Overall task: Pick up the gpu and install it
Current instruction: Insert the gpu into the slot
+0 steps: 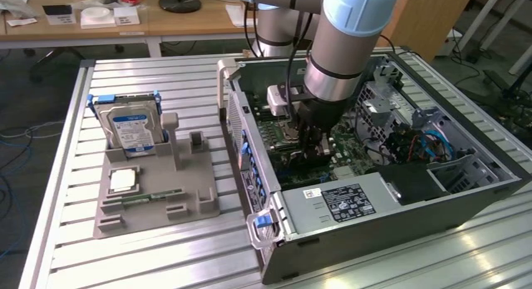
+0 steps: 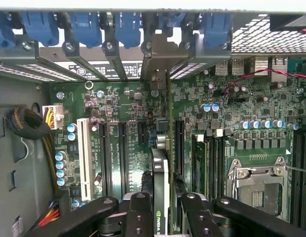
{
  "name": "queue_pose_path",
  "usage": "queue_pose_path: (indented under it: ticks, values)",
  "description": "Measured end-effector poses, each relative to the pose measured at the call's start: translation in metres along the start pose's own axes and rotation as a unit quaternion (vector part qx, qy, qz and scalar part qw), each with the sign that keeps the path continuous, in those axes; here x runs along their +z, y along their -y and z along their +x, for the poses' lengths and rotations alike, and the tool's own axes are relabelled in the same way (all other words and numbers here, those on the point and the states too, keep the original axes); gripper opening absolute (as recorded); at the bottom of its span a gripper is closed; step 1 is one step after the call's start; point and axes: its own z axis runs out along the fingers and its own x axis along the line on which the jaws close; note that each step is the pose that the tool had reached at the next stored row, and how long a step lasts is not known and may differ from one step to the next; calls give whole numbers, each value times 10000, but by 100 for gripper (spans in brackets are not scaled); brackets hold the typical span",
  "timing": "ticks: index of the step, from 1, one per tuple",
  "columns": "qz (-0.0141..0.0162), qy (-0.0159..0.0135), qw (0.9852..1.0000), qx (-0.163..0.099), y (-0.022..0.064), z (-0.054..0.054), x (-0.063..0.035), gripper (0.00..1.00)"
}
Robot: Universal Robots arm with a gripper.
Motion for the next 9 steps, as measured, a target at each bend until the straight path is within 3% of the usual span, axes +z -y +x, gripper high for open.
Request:
queue_pose_path:
  ticks: [9]
  values:
    - [-2,-4,10000,1,0,2,10,27]
